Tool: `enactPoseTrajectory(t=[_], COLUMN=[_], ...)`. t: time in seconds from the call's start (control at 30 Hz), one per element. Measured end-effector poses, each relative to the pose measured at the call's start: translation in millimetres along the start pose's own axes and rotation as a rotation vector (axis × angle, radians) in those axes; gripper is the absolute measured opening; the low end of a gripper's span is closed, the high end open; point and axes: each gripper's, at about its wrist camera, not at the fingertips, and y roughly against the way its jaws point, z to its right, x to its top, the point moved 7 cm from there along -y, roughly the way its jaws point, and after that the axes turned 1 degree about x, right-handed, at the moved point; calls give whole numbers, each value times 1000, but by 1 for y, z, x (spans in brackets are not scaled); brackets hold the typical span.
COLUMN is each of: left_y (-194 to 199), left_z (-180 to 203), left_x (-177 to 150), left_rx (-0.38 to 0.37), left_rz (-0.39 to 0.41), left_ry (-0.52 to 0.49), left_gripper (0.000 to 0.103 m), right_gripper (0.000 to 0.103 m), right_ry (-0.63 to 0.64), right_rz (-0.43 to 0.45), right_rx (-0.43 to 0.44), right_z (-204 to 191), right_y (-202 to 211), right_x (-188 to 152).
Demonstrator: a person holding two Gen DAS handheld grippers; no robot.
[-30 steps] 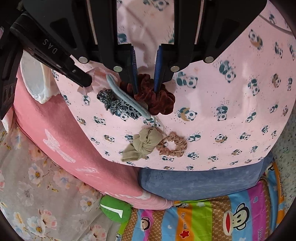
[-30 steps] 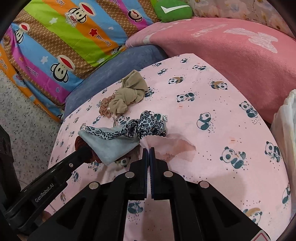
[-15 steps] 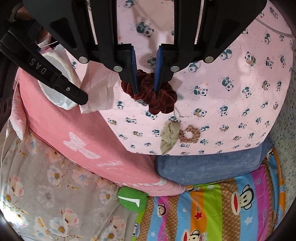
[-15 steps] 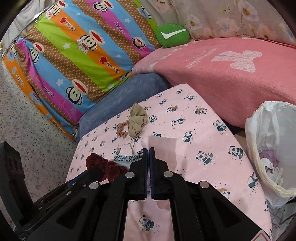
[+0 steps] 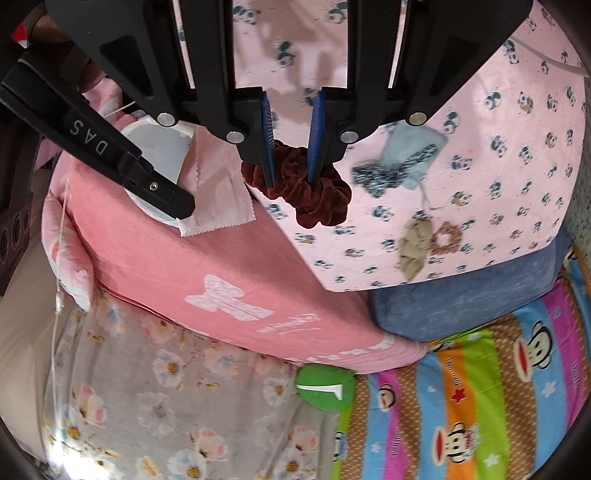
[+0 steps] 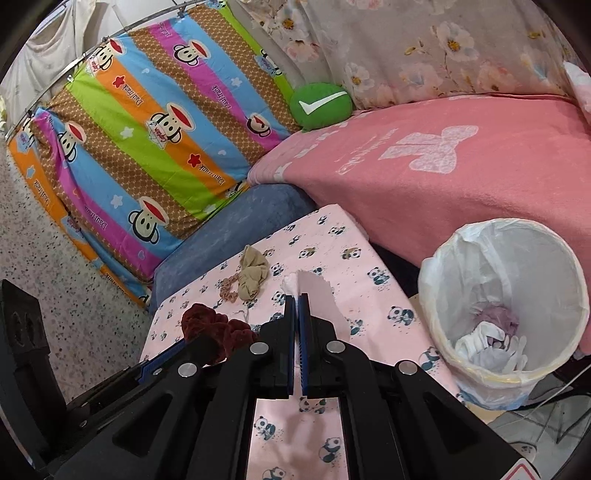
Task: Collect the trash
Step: 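Carry the scrunchie and pink cloth over the bin and open both tools, then move both open tools back to the blue pouch and leopard scarf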
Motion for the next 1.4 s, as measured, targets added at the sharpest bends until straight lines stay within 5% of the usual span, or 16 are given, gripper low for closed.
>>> enactPoseTrajectory(t=[0.53,0.9,0.97,1.03,1.1,1.4], left_y=[-58,-95,-99,-101,-100,-94], left_z=[120,156,156,155,153,132], left_x=[4,-4,-5,-5,-4,-1], left_rx=[-136,-139,-135,-119,-91,-16], left_rz=[-60,-104,-111,-107,-86,-60], left_ry=[-143,-203,-205,-206,-206,-176], left_gripper=[17,22,30,57,73,77], right_gripper=[4,4,4,5,9,25], right_ry=[-85,-108,-109,-118,-122,-121], right_rz=[57,32,28,26,28,26], right_rx=[-166,-227,-232,-235,-238,-226], right_z=[132,190,197,203,203,195], right_y=[44,38,35,33,31,28], right_x=[40,45,45,45,44,39])
